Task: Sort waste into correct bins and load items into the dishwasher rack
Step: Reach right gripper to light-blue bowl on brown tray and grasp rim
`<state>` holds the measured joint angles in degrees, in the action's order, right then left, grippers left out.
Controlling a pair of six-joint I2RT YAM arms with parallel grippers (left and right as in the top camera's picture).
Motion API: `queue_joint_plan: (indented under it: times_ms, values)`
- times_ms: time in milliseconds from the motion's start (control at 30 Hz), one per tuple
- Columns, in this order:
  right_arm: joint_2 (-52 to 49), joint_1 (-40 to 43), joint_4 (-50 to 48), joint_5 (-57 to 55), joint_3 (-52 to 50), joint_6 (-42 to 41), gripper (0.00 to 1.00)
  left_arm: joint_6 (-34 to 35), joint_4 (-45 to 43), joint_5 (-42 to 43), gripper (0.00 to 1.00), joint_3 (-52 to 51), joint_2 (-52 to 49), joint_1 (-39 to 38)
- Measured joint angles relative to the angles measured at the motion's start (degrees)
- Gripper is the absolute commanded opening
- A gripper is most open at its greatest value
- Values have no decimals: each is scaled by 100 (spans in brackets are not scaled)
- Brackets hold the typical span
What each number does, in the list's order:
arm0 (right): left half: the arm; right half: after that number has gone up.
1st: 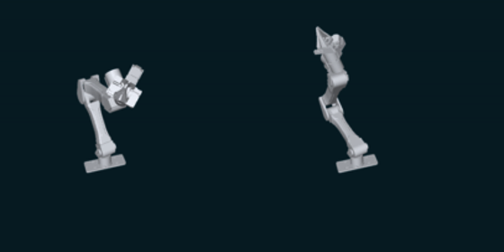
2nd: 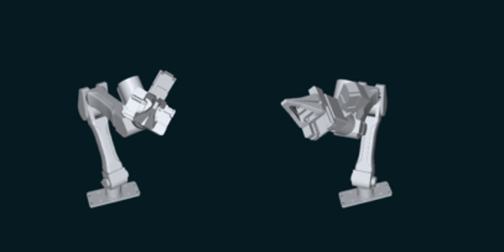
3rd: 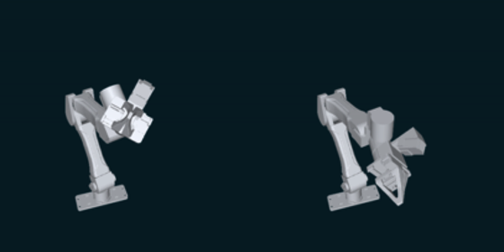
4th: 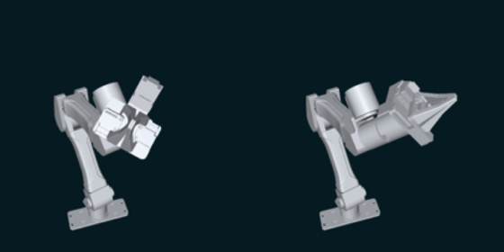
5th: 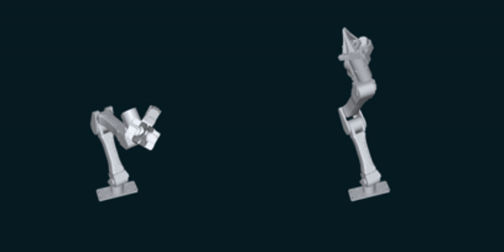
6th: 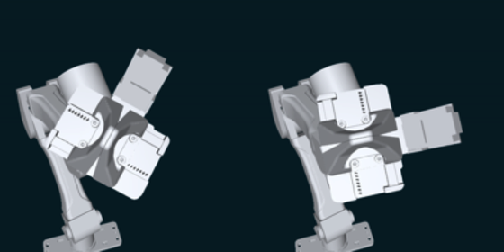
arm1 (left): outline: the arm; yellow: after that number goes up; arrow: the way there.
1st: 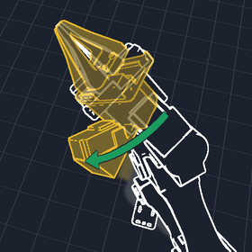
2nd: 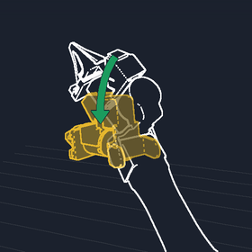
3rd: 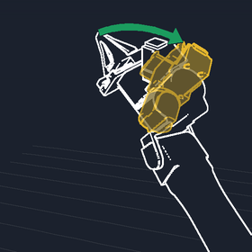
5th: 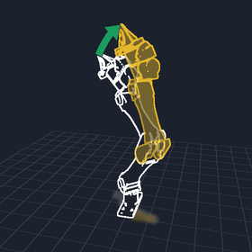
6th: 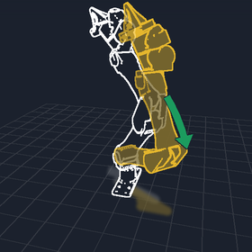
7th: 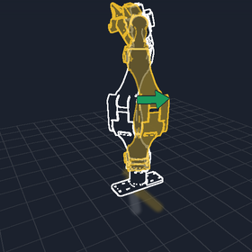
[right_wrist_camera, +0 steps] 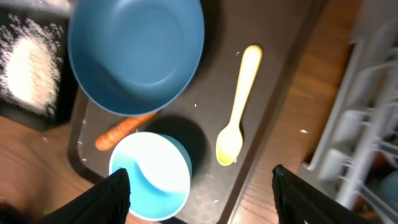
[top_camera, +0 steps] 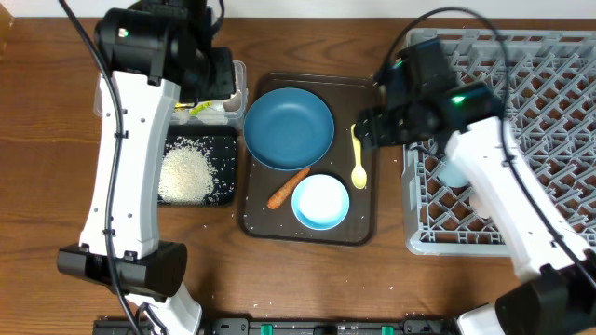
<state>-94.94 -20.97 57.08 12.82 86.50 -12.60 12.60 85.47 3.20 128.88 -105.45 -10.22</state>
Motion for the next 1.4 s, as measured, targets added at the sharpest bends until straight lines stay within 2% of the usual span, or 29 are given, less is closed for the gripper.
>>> queue_joint_plan:
  times_ms: [167, 433, 667, 900, 1067, 1133, 1300, 1400]
  values:
    - [-367, -382, -525, -87, -562, -234, 66, 74, 0, -33, 33, -2, 0, 96]
    - [-752, -702, -763, -94, -686, -472, 64, 96, 48, -39, 33, -118, 0, 101]
    - [-848, -715, -531, -103, -686, -570, 61, 94, -59, -39, 33, -752, 0, 94]
    - [-1346, -870, -306, -109, -686, -632, 50, 94, -308, -39, 33, -1141, 0, 94]
    - [-1694, -1040, -260, -109, -697, -632, 47, 85, -382, -42, 50, -1150, 0, 94]
    - [-1853, -1080, -251, -98, -702, -632, 43, 109, -391, -44, 53, -1150, 0, 94]
    - [-2109, -1082, -247, -107, -750, -651, 35, 116, -391, -39, 56, -1150, 0, 94]
    - [-2109, -1075, -245, -103, -750, -651, 23, 114, -391, -39, 57, -1150, 0, 92]
